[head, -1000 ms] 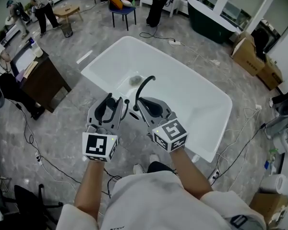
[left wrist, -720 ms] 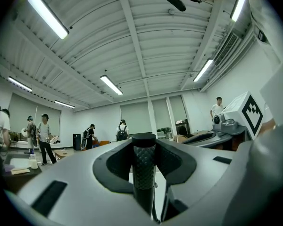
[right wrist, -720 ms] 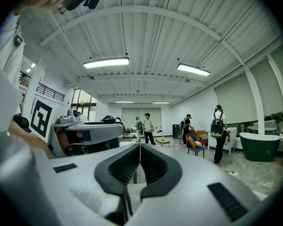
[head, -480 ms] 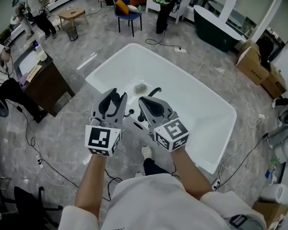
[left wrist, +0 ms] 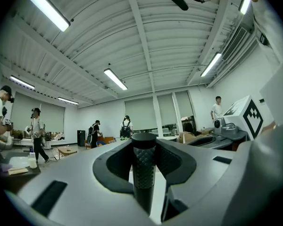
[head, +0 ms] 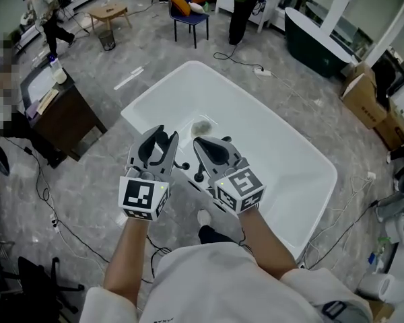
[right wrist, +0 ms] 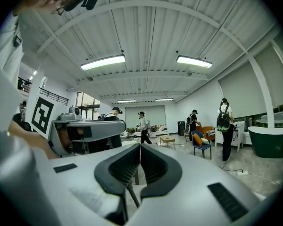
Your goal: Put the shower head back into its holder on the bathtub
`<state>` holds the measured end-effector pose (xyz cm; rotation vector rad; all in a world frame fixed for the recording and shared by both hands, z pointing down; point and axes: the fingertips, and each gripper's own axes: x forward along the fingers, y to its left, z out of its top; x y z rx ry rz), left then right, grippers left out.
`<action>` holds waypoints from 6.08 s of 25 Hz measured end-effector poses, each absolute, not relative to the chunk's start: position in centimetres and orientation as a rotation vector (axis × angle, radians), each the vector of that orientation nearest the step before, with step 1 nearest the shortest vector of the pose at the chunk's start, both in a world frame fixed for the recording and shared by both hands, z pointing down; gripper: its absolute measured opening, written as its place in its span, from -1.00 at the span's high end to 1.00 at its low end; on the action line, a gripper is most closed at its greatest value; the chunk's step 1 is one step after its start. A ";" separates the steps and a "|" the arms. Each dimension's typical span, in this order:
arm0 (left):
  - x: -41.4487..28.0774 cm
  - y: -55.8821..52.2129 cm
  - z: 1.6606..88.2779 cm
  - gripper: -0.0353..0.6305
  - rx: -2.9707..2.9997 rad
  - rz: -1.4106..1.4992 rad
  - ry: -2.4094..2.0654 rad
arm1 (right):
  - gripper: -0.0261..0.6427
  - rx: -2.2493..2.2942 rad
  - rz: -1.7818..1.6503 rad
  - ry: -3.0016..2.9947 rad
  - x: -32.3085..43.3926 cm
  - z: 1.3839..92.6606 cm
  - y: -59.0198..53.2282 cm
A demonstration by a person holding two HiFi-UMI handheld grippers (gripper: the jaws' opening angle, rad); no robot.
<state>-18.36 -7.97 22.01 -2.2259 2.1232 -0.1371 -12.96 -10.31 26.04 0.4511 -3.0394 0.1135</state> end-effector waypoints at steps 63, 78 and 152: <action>-22.3 -18.0 44.5 0.49 -2.714 -0.429 2.052 | 0.86 0.607 0.425 -2.666 -15.7 45.3 -18.8; -22.1 -17.5 51.9 0.49 -2.825 -0.552 1.988 | 0.87 0.625 0.465 -2.602 -16.2 49.8 -16.3; -19.0 -17.6 67.3 0.49 -2.967 -0.905 1.653 | 0.86 1.094 0.710 -2.327 -14.8 63.6 -12.2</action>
